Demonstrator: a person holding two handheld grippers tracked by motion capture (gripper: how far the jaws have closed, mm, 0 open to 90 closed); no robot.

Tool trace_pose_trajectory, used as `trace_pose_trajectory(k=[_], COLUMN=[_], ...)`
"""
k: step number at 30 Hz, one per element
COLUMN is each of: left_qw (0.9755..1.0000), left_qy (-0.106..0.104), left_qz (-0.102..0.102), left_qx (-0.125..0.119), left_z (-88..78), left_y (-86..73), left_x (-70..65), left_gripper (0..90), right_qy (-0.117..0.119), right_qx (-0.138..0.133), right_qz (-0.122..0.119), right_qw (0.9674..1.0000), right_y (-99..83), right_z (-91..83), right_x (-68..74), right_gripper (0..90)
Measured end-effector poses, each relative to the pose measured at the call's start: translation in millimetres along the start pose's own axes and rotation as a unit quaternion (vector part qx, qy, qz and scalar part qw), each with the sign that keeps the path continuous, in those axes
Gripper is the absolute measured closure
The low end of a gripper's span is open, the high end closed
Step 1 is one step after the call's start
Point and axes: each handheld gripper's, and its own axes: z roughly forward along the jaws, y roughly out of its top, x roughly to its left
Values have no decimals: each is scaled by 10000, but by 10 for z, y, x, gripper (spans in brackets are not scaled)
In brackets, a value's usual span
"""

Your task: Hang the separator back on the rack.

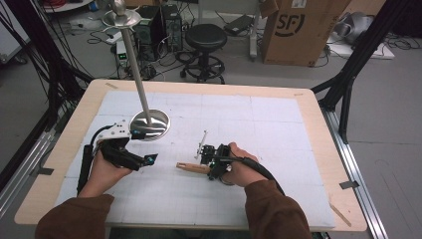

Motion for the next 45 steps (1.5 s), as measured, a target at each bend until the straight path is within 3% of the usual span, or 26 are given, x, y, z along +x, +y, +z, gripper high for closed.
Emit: trace_pose_trajectory(k=[14, 17, 23, 26, 27, 31, 35, 45], left_qw=[10000, 10000, 10000, 10000, 10000, 10000, 10000, 9999], left_qy=[-19, -12, -16, -21, -23, -29, -27, -60], left_qz=[-10, -34, -27, -31, -30, -33, -27, -41], left_qx=[-10, -27, -8, -23, -24, -41, -50, -121], left_z=[-2, -4, 0, -2, -4, -6, -9, -23], left_y=[0, -3, -4, -3, -2, 0, 3, 9], left_x=[-2, 2, 3, 2, 1, -5, -6, -11], left_gripper=[70, 70, 70, 70, 70, 70, 70, 70], right_qy=[-114, -139, 10, 43, -45, 16, 25, 71], right_qx=[19, -99, -593, -897, -972, -1425, -1643, -2317], right_qz=[-5, 30, 190, 271, 340, 451, 492, 438], right_qw=[9999, 9998, 9981, 9956, 9947, 9888, 9852, 9718], right_y=[3, -27, -136, -187, -201, -271, -338, -430], right_z=[-11, -36, -153, -231, -268, -380, -445, -629], right_x=[37, 25, -36, -45, -39, -59, -69, -16], right_gripper=[688, 689, 689, 689, 689, 689, 689, 689])
